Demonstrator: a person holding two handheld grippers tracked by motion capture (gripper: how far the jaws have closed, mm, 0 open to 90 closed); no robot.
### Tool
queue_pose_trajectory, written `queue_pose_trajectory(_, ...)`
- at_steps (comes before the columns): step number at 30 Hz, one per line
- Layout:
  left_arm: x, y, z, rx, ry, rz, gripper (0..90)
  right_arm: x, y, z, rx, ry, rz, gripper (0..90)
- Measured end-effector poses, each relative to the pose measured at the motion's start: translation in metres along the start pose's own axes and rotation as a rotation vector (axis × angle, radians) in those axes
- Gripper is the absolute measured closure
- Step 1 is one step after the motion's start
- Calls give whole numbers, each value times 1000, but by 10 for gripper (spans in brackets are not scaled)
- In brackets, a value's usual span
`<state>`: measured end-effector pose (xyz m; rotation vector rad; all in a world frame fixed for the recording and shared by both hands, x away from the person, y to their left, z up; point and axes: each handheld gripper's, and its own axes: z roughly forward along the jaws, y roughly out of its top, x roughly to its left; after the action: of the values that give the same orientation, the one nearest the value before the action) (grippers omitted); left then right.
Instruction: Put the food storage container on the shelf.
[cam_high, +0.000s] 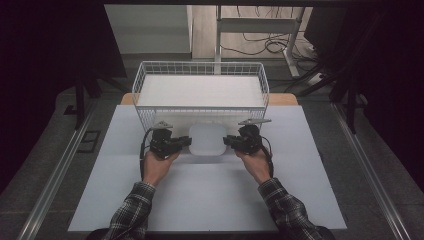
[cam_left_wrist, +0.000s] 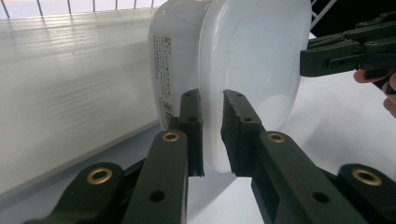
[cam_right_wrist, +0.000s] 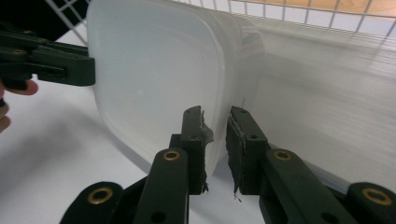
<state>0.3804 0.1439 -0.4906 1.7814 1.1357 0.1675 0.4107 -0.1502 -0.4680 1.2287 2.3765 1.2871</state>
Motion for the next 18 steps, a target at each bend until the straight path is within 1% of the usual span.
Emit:
queue_pose_trajectory(1,1,1,1,-3,1,-7,786,-2,1,2,3,-3,2,763)
queue_pose_trajectory(2,2,1,2,-9,-7,-21,786,-4,1,2,-2,7,14,764)
queue_pose_trajectory(4,4,3,3,-11,5,-18,785,-6,3,3,-3,21,31,764)
queue_pose_trajectory(7,4,3,3,-18,12,-8,775,-5,4,4,-7,14,18,753)
queue_pose_trajectory(8,2,4,4,-20,36,19,778,-5,6,5,-15,-1,-3,728)
queue_pose_trajectory(9,1,5,6,-13,49,31,777,-5,6,7,-11,-9,-10,704)
queue_pose_trajectory(11,0,6,9,-20,64,46,774,-4,5,12,-1,-30,-17,653)
queue_pose_trajectory(12,0,6,9,-20,64,46,776,-4,5,12,-1,-30,-17,653)
queue_pose_trajectory(13,1,7,9,-21,67,49,776,-7,6,14,-21,-18,16,644)
queue_pose_trajectory(14,1,9,10,-23,83,64,770,-9,6,15,-27,-11,22,640)
queue_pose_trajectory(15,1,10,10,-27,93,70,759,-10,7,16,-30,-6,27,624)
queue_pose_trajectory(16,1,10,10,-27,93,70,753,-10,7,16,-30,-6,27,624)
queue_pose_trajectory(17,1,12,12,-39,114,79,739,-10,8,16,-50,-29,9,614)
queue_pose_trajectory(18,1,13,13,-44,123,81,732,-8,10,17,-52,-49,-2,605)
